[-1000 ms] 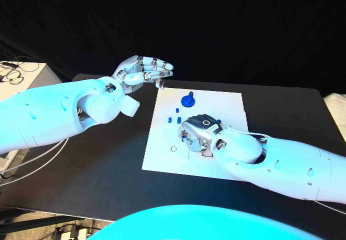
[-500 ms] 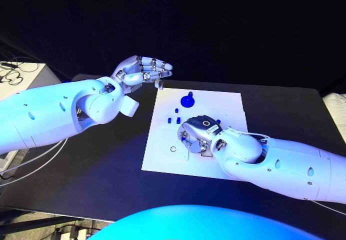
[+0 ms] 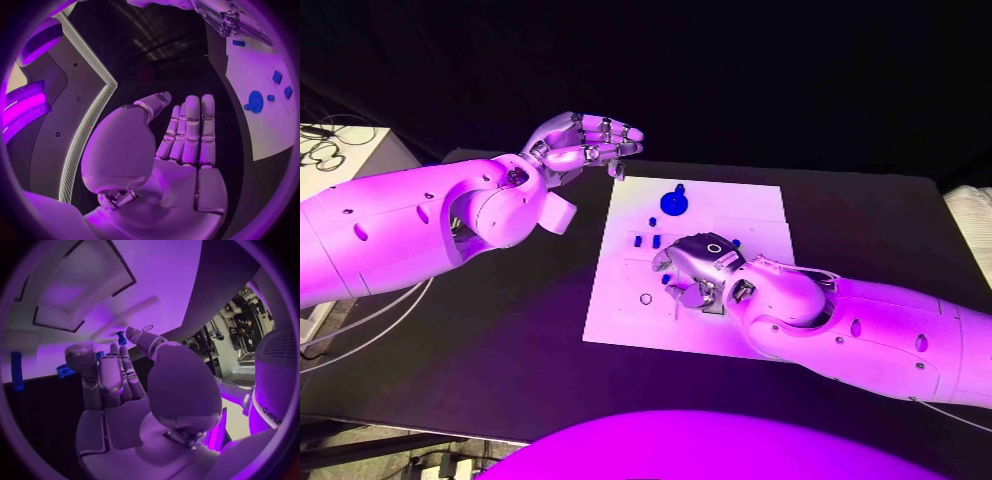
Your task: Assemble the parts on the task board
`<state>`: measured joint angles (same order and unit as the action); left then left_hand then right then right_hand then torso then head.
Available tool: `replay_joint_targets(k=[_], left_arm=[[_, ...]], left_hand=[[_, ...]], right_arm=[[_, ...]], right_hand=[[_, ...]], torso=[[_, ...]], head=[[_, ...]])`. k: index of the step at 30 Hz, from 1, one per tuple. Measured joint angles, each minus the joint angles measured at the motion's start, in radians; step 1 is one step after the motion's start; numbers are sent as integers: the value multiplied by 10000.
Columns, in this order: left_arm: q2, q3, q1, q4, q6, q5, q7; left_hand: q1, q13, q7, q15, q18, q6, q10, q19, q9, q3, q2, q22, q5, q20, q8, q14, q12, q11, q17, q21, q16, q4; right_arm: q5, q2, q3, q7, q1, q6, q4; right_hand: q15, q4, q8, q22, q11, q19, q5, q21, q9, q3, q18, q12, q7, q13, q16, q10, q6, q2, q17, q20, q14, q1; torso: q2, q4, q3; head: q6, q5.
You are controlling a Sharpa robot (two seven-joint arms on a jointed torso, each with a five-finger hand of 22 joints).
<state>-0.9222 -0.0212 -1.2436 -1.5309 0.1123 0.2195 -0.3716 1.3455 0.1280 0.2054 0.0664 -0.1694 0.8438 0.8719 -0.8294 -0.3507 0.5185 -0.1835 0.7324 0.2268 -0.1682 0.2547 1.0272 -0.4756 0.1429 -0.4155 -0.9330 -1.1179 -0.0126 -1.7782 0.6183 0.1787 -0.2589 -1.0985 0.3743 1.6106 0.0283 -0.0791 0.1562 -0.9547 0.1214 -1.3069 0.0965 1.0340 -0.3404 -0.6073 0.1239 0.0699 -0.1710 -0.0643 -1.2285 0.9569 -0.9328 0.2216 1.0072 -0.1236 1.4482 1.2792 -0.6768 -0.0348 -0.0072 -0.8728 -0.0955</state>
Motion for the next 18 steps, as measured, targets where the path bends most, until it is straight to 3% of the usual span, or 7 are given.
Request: replay_joint_targets(k=[6, 11, 18], left_arm=[[-5, 0, 0, 4, -7, 9, 18], [-9, 0, 0, 10, -12, 14, 28], [-30, 0, 1, 21, -19, 20, 38]], left_hand=[[0, 0, 0, 0, 1, 0, 0, 0, 0, 0, 0, 0, 0, 0, 0, 0, 0, 0, 9, 0, 0, 0], [0, 0, 0, 0, 1, 0, 1, 1, 1, 0, 0, 0, 0, 0, 0, 0, 0, 0, 9, 0, 0, 0], [0, 1, 0, 0, 0, 0, 1, 1, 1, 0, 0, 1, 0, 1, 0, 0, 0, -1, 8, 0, 0, 0]], right_arm=[[58, 238, -4, 9, -6, 227, 149], [145, 640, -24, 11, -80, 408, 490], [648, 1655, -200, 13, -635, 505, 1132]], right_hand=[[-15, 129, -114, 418, 4, 0, 0, -446, 67, 713, -1, 218, -8, -23, 121, -263, 13, -108, -360, 0, -85, 319], [-15, 238, -114, 428, 4, 0, 0, -486, 82, 934, -1, 362, 1, -39, 121, -265, 5, -206, -371, 0, -85, 416], [-123, 416, -114, -570, -128, -577, 82, 379, 132, 838, -2, 994, 25, -84, -397, 477, -309, -214, 284, 98, 135, 424]], torso=[[0, 4, 5], [0, 0, 3], [5, 7, 4]], head=[[0, 17], [23, 55], [128, 180]])
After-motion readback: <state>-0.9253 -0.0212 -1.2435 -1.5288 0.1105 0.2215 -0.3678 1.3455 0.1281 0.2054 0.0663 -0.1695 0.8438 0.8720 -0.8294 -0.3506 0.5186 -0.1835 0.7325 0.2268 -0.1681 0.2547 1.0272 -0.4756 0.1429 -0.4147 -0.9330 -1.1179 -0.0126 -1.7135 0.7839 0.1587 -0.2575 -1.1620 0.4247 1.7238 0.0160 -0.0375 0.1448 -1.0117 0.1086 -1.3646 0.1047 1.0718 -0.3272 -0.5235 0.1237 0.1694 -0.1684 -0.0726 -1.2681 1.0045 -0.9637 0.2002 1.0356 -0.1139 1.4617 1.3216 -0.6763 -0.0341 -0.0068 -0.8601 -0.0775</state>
